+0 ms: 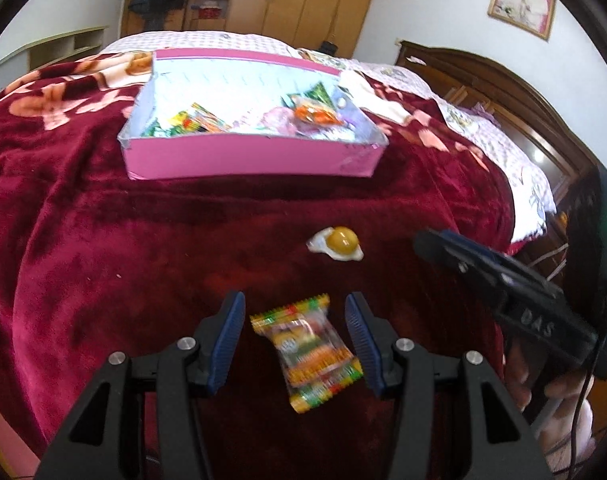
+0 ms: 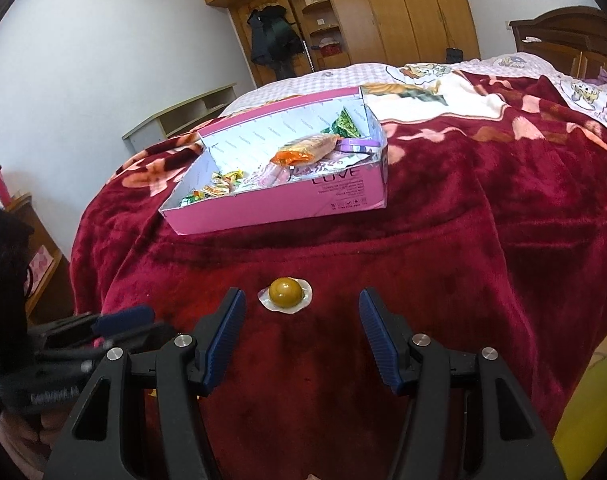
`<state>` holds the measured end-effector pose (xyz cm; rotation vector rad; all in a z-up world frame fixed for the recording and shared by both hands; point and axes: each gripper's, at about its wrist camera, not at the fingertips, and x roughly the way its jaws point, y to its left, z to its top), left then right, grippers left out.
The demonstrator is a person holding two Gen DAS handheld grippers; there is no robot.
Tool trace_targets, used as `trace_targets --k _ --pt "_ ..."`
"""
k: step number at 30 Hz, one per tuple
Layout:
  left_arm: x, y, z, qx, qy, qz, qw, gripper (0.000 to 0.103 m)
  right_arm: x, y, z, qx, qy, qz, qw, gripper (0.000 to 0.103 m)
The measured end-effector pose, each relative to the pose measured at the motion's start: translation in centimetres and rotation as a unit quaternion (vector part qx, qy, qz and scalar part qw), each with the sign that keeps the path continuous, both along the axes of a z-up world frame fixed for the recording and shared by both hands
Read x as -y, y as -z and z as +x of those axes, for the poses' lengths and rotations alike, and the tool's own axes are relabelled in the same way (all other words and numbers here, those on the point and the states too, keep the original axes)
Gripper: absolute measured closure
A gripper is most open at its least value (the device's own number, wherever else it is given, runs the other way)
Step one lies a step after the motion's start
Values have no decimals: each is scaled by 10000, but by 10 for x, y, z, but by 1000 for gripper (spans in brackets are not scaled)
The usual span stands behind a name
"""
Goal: Organize snacks
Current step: 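Grasp the gummy candy packet with the left tool while the right tool grasps the yellow jelly cup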
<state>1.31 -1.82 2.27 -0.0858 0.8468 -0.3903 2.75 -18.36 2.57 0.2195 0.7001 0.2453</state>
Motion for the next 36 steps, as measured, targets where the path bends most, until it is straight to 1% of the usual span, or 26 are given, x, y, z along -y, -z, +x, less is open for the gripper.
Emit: trace_targets --k 6,10,13,17,19,20,22,25,29,36 --pt "12 11 -4 -114 128 171 9997 48 0 -1 -3 58 15 -45 10000 43" --pt "19 18 -8 -18 172 420 9990 48 1 0 -4 48 37 -16 10000 43" --pt "21 24 -6 -56 152 455 9988 48 3 2 -3 16 51 16 10000 43" --pt "21 30 -5 44 87 564 9984 48 4 3 -4 -8 60 32 10000 43" --pt "22 31 -5 99 89 619 9980 51 4 3 -3 -26 68 47 10000 43" --pt "22 31 -5 139 83 657 9977 58 5 4 -3 -31 71 56 10000 43" --pt "21 31 -6 192 84 679 9975 60 5 4 -3 -41 79 64 9999 43" --pt "18 30 -3 185 50 584 9981 62 6 6 -3 -59 89 64 9999 43" --pt "10 24 -1 346 -94 593 9976 63 5 6 -2 -79 91 69 9999 43" --pt "-12 13 20 587 -577 588 9949 63 -1 12 2 -164 22 54 9998 43"
